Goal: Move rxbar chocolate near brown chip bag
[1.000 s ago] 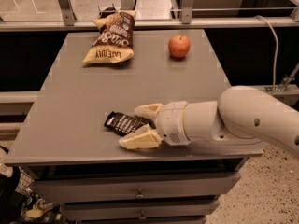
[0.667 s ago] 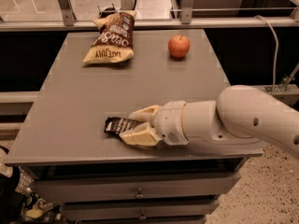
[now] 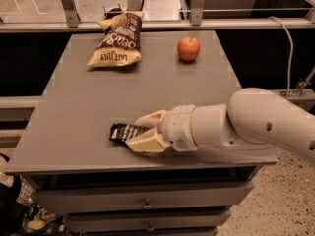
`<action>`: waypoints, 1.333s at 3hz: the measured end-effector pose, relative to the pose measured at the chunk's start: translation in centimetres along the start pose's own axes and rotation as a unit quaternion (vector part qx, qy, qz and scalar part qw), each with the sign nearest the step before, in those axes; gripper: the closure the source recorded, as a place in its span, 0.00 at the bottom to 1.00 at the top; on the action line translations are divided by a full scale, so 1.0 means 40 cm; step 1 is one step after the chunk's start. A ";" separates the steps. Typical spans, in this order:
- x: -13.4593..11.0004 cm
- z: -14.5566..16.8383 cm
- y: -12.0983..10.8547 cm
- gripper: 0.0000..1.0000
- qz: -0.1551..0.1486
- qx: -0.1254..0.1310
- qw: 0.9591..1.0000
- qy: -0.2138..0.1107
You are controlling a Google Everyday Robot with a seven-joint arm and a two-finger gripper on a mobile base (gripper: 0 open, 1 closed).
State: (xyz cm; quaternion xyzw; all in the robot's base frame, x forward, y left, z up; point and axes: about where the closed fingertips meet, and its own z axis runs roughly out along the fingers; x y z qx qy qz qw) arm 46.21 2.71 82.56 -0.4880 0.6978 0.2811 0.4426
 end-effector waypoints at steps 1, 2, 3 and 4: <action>-0.039 -0.026 -0.033 1.00 -0.009 0.016 1.000 0.000; -0.129 -0.064 -0.130 1.00 -0.014 0.054 0.998 -0.008; -0.190 -0.076 -0.205 1.00 -0.008 0.082 0.997 -0.011; -0.288 -0.085 -0.344 1.00 -0.015 0.141 0.990 0.002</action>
Offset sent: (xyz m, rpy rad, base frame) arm 0.0757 -0.0311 0.0936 0.0064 -0.1028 -0.1366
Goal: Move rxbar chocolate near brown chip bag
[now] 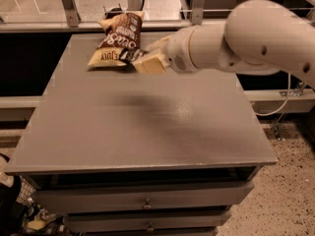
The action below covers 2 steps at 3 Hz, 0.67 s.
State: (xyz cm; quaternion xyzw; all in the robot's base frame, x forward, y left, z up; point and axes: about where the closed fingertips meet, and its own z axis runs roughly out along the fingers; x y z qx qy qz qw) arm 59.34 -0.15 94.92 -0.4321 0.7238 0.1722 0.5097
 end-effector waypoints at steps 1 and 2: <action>-0.042 0.038 -0.102 1.00 -0.010 0.042 0.999 0.025; -0.062 0.124 -0.209 1.00 -0.002 0.077 0.995 0.069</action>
Offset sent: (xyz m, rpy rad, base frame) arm 0.1451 0.0027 0.0129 -0.1024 0.1345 -0.3099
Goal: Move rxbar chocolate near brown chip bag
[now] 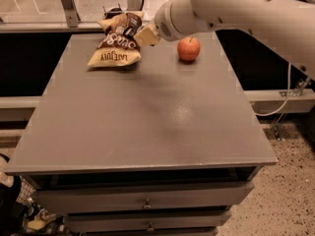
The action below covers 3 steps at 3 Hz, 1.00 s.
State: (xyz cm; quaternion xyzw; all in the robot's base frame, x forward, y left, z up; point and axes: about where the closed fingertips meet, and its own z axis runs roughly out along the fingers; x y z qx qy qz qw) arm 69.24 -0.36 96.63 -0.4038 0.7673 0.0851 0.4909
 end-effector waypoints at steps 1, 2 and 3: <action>0.006 0.067 -0.045 1.00 0.048 0.010 0.998 0.025; 0.034 0.112 -0.075 1.00 0.103 0.020 0.994 0.034; 0.116 0.120 -0.069 1.00 0.142 0.030 0.989 0.034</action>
Offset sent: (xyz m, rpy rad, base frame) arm 0.0706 -0.0066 -0.0453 0.1140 0.1866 -0.2167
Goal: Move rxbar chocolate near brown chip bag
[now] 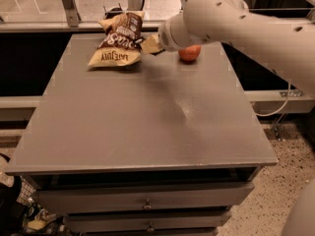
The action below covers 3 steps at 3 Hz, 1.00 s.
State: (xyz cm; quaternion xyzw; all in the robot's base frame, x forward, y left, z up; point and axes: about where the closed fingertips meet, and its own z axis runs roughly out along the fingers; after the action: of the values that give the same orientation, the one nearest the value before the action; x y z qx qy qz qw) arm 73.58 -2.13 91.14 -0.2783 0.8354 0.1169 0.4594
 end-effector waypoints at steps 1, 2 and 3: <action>0.069 0.024 -0.006 0.99 0.026 0.000 1.000 0.003; 0.058 0.020 -0.001 0.69 0.022 -0.001 1.000 0.002; 0.056 0.020 0.002 0.47 0.022 -0.002 1.000 0.001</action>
Offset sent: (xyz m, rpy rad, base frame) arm -0.0027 -0.0059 -0.0217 0.0255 0.0227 -0.0223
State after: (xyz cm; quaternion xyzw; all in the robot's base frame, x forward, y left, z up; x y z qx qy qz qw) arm 73.13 -2.50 88.84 -0.2611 0.8417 0.1280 0.4550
